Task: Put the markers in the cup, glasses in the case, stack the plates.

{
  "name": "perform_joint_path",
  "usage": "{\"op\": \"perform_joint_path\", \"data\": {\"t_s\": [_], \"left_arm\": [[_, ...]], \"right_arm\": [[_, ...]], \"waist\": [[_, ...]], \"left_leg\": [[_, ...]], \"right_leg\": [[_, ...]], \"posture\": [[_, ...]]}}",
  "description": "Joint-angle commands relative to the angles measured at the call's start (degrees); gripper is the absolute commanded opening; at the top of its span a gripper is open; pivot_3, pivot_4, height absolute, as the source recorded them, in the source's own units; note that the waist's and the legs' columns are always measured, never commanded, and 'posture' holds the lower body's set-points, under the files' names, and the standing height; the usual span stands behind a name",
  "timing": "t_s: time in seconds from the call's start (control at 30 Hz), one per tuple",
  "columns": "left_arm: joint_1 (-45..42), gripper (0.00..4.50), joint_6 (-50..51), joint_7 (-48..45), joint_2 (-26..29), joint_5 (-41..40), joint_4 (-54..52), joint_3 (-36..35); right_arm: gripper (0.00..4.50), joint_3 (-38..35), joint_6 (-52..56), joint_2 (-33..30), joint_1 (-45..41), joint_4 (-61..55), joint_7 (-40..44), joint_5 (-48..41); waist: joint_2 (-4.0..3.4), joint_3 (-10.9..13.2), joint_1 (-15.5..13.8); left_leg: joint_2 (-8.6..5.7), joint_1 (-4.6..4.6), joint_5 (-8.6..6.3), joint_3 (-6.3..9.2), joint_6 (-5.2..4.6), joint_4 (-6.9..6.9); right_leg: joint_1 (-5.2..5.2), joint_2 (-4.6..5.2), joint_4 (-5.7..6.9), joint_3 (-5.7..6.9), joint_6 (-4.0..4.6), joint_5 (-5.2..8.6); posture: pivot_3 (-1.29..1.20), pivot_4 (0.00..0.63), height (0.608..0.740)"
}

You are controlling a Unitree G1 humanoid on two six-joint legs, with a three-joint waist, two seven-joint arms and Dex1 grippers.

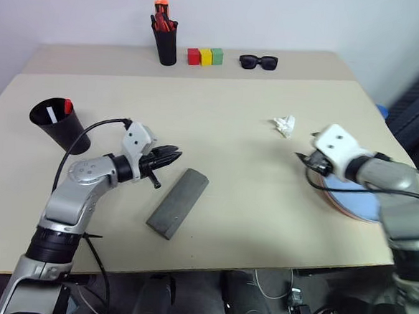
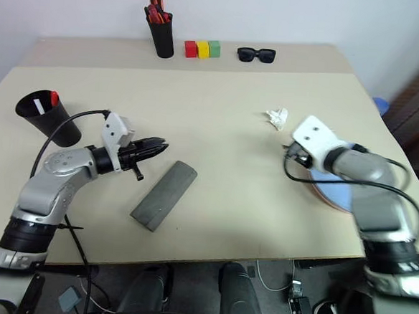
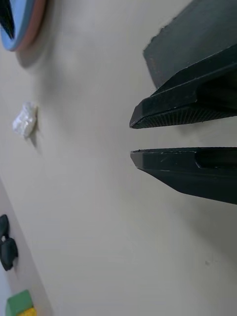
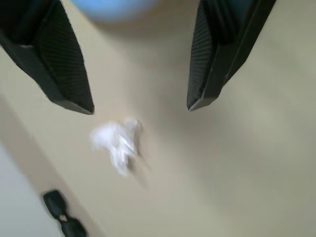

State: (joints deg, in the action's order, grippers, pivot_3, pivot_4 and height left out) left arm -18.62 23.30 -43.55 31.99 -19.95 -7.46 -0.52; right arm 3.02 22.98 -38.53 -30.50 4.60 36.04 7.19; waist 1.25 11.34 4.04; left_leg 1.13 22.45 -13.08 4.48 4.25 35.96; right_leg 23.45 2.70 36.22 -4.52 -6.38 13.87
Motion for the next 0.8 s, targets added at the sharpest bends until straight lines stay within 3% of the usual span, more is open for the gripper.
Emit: {"op": "perform_joint_path", "data": {"t_s": [0.03,0.23,0.33,0.43,0.47,0.53,0.57,0.67,0.8], "left_arm": [[1.62,0.63,0.43,1.72,0.87,-0.73,-4.88,-3.19],[5.01,0.63,1.76,3.76,1.37,-1.17,-8.72,-5.20],[6.00,0.63,2.17,4.58,1.36,-1.36,-9.96,-5.64],[6.75,0.63,2.67,5.34,1.32,-1.50,-10.94,-5.95],[6.85,0.63,2.75,5.42,1.33,-1.56,-11.10,-5.98],[6.86,0.63,2.56,5.42,1.18,-1.48,-10.70,-5.82],[6.75,0.63,2.43,5.39,1.08,-1.40,-10.34,-5.69],[6.17,0.63,2.15,5.28,0.76,-1.21,-9.35,-5.20],[4.18,0.63,1.39,4.72,0.01,-0.78,-6.73,-4.21]], "right_arm": [[3.02,2.43,-7.62,4.16,-9.21,18.60,-8.65,4.24],[3.02,4.39,-18.47,9.62,-21.51,45.84,-17.88,6.93],[3.02,4.69,-21.56,10.85,-24.89,53.51,-20.71,7.58],[1.85,4.30,-23.33,11.42,-26.36,55.81,-21.01,7.27],[1.27,4.15,-23.71,11.41,-26.48,55.98,-20.96,7.12],[0.20,4.27,-24.43,10.19,-25.15,53.10,-21.40,7.60],[0.04,4.27,-24.58,9.49,-24.32,51.34,-21.41,7.79],[0.04,3.10,-23.05,7.23,-20.94,43.92,-19.58,7.01],[0.04,-1.26,-15.08,-0.60,-9.31,19.94,-12.28,4.49]], "waist": [[0.00,0.01,-0.19],[-0.04,0.03,-0.80],[-0.04,0.03,-0.58],[-0.04,0.03,-0.13],[-0.04,0.03,-0.03],[-0.05,0.03,0.02],[-0.06,0.04,0.05],[-0.06,0.04,0.00],[-0.07,0.04,-1.12]], "left_leg": [[-0.01,0.00,0.00,0.00,0.00,0.00],[-0.05,0.05,-0.01,0.04,-0.02,-0.08],[-0.05,0.04,-0.02,0.04,-0.03,-0.10],[-0.05,0.03,-0.02,0.05,-0.03,-0.11],[-0.05,0.03,-0.02,0.05,-0.03,-0.11],[-0.05,0.02,-0.02,0.05,-0.03,-0.11],[-0.05,0.01,-0.02,0.05,-0.03,-0.11],[-0.05,0.01,-0.02,0.06,-0.03,-0.11],[-0.07,0.06,-0.03,0.12,-0.05,-0.12]], "right_leg": [[0.02,0.01,0.01,-0.01,-0.09,-0.05],[0.01,0.04,-0.07,0.02,-0.14,-0.06],[0.01,0.03,-0.08,0.01,-0.14,-0.06],[0.01,0.02,-0.08,0.01,-0.14,-0.06],[0.01,0.02,-0.08,0.01,-0.14,-0.06],[0.01,0.01,-0.06,0.01,-0.15,-0.06],[0.01,0.01,-0.05,0.00,-0.15,-0.06],[0.01,0.01,-0.04,0.00,-0.16,-0.06],[0.00,0.02,-0.06,0.04,-0.24,-0.01]], "posture": [[0.00,0.150,0.740],[0.00,0.150,0.740],[0.00,0.150,0.740],[0.00,0.150,0.740],[0.00,0.150,0.740],[0.00,0.150,0.740],[0.00,0.150,0.740],[0.00,0.150,0.740],[0.00,0.150,0.740]]}}
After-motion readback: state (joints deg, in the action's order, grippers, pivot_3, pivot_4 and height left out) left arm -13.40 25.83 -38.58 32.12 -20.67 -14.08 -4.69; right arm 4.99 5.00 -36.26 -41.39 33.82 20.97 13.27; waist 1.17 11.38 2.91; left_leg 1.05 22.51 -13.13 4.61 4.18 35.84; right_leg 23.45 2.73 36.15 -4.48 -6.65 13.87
